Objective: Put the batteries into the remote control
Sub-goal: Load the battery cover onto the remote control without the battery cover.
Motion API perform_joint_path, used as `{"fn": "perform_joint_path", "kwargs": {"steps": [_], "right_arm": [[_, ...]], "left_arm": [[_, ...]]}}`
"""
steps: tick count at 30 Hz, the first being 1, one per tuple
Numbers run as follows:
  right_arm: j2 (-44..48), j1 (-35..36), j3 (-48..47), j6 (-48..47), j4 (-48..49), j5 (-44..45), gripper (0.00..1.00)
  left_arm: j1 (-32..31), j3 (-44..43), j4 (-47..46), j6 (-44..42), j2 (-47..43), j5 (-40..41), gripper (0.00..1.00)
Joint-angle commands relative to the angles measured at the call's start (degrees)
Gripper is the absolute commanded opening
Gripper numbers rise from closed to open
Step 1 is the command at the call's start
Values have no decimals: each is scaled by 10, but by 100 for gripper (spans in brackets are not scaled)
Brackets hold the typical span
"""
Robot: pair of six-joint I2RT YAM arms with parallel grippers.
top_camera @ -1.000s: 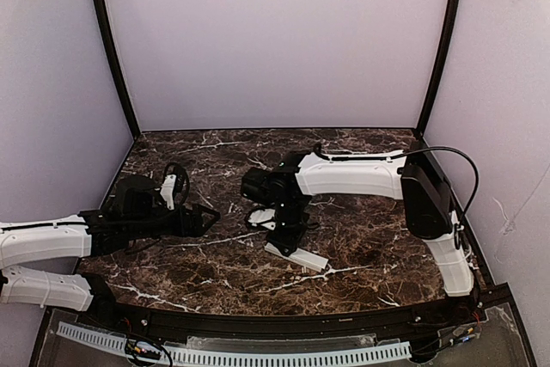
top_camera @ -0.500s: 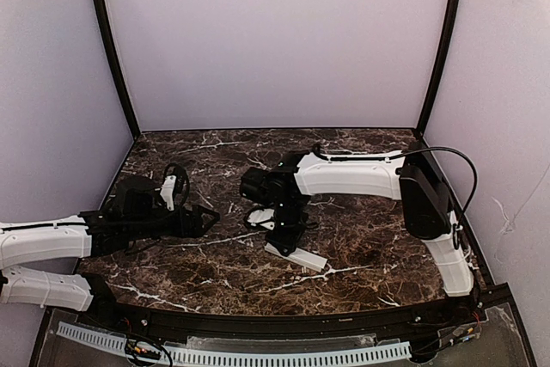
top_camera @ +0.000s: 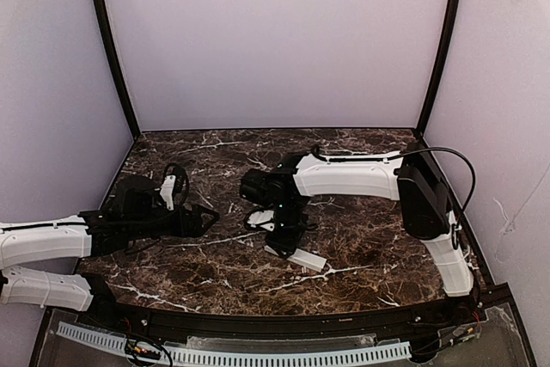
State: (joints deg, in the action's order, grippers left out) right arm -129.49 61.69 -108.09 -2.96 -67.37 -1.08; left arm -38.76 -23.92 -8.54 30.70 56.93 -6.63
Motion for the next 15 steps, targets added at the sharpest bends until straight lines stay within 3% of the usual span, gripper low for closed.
{"fn": "perform_joint_path", "kwargs": {"steps": [1,15], "right_arm": [[-3,-3,-3,1,-9,7,42],[144,-23,83,29,99,-17,63]], "left_arm": [[3,10,-3,1,-6,-6,99],[4,-7,-15,-15,30,-44,99]]}}
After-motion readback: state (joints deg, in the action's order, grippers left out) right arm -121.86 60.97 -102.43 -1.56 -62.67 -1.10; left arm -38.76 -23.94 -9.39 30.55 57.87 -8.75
